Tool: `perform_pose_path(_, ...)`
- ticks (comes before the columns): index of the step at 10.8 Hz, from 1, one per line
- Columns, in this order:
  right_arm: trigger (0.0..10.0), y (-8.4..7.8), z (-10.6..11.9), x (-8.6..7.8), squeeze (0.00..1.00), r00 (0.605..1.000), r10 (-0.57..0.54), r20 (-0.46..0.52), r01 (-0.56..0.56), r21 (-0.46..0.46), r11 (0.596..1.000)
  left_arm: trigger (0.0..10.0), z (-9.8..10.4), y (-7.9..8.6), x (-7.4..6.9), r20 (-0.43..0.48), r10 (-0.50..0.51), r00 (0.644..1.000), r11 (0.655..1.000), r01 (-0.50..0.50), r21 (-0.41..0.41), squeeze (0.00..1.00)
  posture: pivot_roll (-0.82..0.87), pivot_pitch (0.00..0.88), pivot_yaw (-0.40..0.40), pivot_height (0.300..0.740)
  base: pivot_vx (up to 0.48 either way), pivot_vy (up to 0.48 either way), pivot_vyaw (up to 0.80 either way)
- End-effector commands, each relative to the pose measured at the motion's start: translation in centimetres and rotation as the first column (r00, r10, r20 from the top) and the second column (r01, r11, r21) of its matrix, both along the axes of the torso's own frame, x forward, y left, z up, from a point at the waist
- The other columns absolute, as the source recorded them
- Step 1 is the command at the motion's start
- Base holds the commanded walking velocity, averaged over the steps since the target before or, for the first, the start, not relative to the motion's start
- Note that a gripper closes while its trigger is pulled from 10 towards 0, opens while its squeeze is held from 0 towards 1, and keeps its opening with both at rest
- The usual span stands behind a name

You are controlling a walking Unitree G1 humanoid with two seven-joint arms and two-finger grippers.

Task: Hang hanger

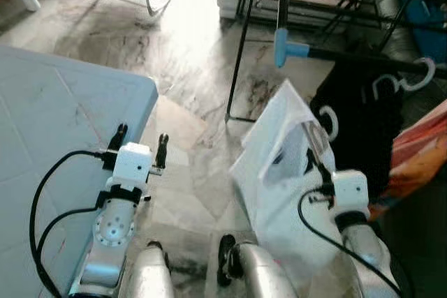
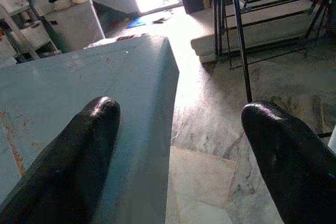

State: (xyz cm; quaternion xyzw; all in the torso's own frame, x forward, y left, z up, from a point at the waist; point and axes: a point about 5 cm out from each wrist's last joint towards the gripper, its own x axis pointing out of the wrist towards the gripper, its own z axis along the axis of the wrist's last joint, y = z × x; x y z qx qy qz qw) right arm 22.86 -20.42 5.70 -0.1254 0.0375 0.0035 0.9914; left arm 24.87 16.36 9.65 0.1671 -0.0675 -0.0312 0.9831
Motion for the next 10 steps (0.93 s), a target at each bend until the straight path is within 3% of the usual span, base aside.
perform_pose_path(1,10.0,-0.1,0.6,0.0,0.0,1.0,-0.004,0.025,0.004,0.011,1.0,10.0,-2.1,0.4,-0.8,-0.106,0.014,0.994,1.0,-0.014,-0.003,0.0,0.06,0.223,-0.092,0.74,-0.285,0.0,0.0)
perform_pose_path(4,10.0,-0.2,0.9,0.5,0.0,1.0,0.005,0.031,-0.005,0.022,1.0,10.0,-2.3,0.0,-0.8,-0.108,0.007,0.994,1.0,-0.008,-0.005,0.0,0.05,0.224,-0.091,0.74,-0.317,0.0,0.0)
perform_pose_path(8,10.0,1.6,0.6,0.6,0.0,0.996,0.094,-0.014,-0.093,0.052,0.994,10.0,-2.2,0.1,-0.6,-0.106,0.009,0.994,1.0,-0.009,0.0,0.0,0.05,0.221,-0.095,0.74,-0.32,0.0,0.0)
perform_pose_path(10,10.0,3.2,0.5,0.9,0.0,0.977,0.21,-0.044,-0.205,0.102,0.973,10.0,-2.5,-0.1,-0.6,-0.111,0.008,0.994,1.0,-0.009,-0.001,0.0,0.05,0.213,-0.091,0.74,-0.315,0.0,0.0)
